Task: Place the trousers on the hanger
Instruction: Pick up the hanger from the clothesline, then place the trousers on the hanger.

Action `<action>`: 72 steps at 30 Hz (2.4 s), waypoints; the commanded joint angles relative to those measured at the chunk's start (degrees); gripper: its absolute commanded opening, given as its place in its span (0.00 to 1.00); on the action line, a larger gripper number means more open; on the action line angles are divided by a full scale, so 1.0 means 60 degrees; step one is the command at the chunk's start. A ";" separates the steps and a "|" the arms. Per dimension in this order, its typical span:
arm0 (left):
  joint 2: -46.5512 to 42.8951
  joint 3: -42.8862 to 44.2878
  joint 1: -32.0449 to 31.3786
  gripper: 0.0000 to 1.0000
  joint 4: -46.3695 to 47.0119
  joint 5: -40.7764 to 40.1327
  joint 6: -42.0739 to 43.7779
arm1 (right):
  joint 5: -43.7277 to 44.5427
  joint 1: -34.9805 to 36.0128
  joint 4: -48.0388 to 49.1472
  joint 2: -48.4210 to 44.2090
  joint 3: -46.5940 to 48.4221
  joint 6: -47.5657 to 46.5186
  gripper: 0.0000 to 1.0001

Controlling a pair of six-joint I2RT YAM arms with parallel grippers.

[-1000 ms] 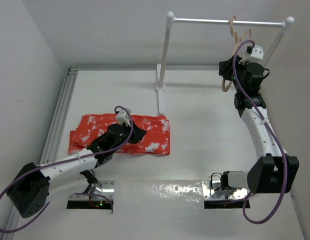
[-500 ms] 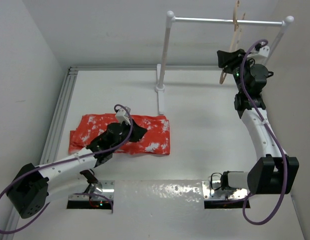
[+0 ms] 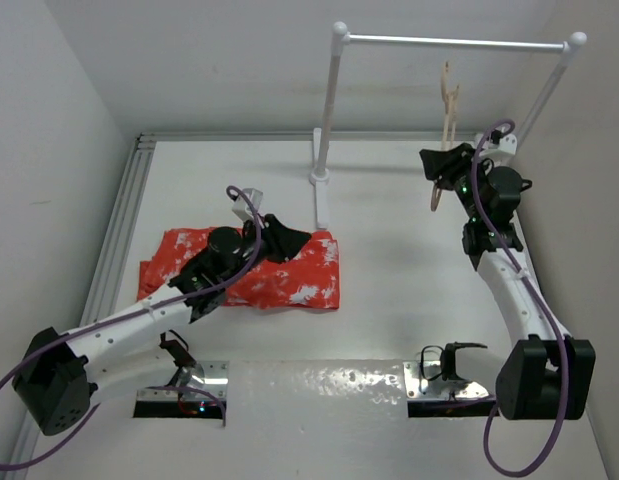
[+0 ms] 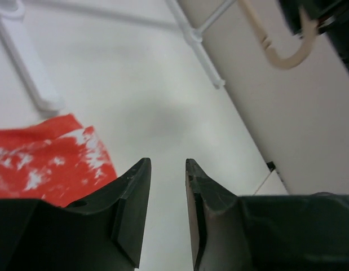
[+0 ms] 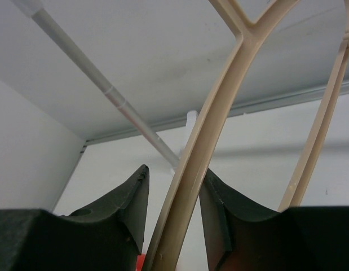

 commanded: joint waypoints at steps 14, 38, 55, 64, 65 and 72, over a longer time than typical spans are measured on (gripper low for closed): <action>0.4672 0.6204 -0.1503 0.58 -0.1007 -0.1290 0.1746 | 0.0962 0.2492 -0.3249 -0.2279 -0.2498 -0.1450 0.00; 0.8921 0.9533 -0.1489 0.59 -0.2108 -0.2859 0.0853 | 0.0892 0.3300 -0.2709 -0.2602 -0.3891 -0.1568 0.00; 0.7942 0.7133 -0.1416 0.00 -0.0042 -0.3839 0.0267 | 0.0804 0.3300 -0.2987 -0.3232 -0.4755 -0.1231 0.00; 0.7018 0.4847 -0.1430 0.00 0.1554 -0.3898 -0.0304 | 0.0409 0.3285 -0.3822 -0.3847 -0.5004 -0.1085 0.00; 0.7032 0.4875 -0.1430 0.00 0.1570 -0.3840 -0.0304 | 0.0393 0.3285 -0.3793 -0.3847 -0.5048 -0.1041 0.00; 0.6799 0.4685 -0.1445 0.00 0.1790 -0.3576 -0.0363 | 0.0291 0.3285 -0.3704 -0.3628 -0.5034 -0.0879 0.53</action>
